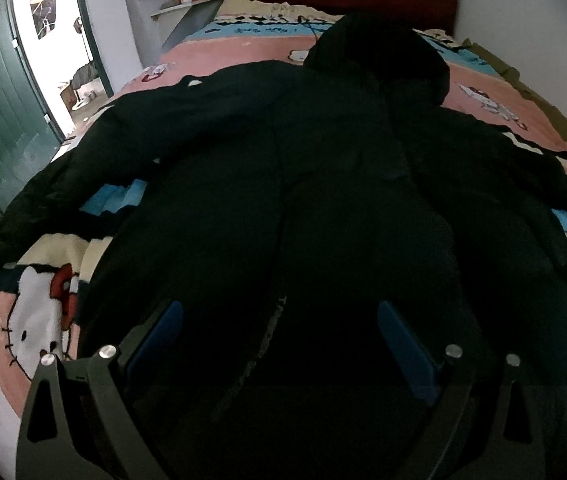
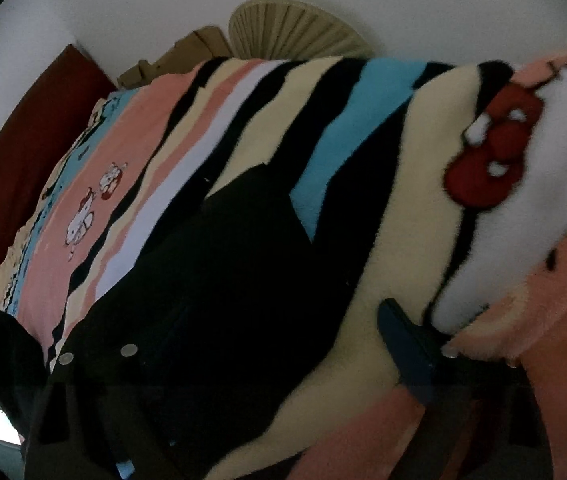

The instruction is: Fold large clothes

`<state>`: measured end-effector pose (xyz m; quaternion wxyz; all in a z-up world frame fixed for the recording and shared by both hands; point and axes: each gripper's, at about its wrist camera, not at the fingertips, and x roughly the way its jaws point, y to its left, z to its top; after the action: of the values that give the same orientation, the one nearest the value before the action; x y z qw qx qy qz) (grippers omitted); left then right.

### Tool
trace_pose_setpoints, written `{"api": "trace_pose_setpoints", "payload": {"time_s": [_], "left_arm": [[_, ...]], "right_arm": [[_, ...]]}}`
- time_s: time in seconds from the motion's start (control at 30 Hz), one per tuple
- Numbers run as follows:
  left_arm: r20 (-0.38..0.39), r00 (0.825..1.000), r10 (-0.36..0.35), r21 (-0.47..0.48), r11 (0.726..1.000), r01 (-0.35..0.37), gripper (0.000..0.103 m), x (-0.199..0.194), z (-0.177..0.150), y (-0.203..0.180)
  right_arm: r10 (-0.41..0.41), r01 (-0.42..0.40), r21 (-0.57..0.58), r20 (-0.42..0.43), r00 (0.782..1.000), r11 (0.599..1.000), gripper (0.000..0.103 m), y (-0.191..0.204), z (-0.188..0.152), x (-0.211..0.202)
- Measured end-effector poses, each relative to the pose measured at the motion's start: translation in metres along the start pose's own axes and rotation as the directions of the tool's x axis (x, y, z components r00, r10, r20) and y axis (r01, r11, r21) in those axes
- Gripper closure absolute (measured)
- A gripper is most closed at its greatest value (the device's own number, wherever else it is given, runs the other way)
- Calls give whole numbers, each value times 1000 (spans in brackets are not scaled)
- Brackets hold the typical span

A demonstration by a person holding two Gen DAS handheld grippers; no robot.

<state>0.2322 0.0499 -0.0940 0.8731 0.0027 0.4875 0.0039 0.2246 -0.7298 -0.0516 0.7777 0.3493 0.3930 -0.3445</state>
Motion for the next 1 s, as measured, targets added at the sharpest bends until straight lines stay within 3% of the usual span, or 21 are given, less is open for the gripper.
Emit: {"api": "trace_pose_setpoints", "payload": {"time_s": [0.13, 0.2, 0.3, 0.37, 0.6, 0.8, 1.0], "left_arm": [[-8, 1000, -7, -2, 1000, 7, 4, 3, 0, 1], [-9, 1000, -11, -5, 1000, 11, 4, 4, 0, 2], [-7, 1000, -17, -9, 1000, 17, 4, 2, -1, 3], [-4, 1000, -22, -11, 1000, 22, 4, 0, -1, 4], [45, 998, -43, -44, 998, 45, 4, -23, -2, 17], [94, 994, -59, -86, 994, 67, 4, -45, -6, 34], [152, 987, -57, -142, 987, 79, 4, -68, -11, 63]], "right_arm": [[9, -10, -45, -21, 1000, 999, 47, 14, 2, 12], [-11, 9, -100, -23, 1000, 995, 64, 25, 1, 13], [-4, 1, -140, -21, 1000, 990, 79, 34, -2, 7], [6, -7, -174, -4, 1000, 985, 84, 41, -4, -1], [148, -117, -287, 87, 985, 951, 87, 84, -14, -61], [310, -238, -400, 125, 943, 885, 87, 141, -29, -135], [434, -328, -517, 94, 896, 791, 87, 209, -61, -194]]}}
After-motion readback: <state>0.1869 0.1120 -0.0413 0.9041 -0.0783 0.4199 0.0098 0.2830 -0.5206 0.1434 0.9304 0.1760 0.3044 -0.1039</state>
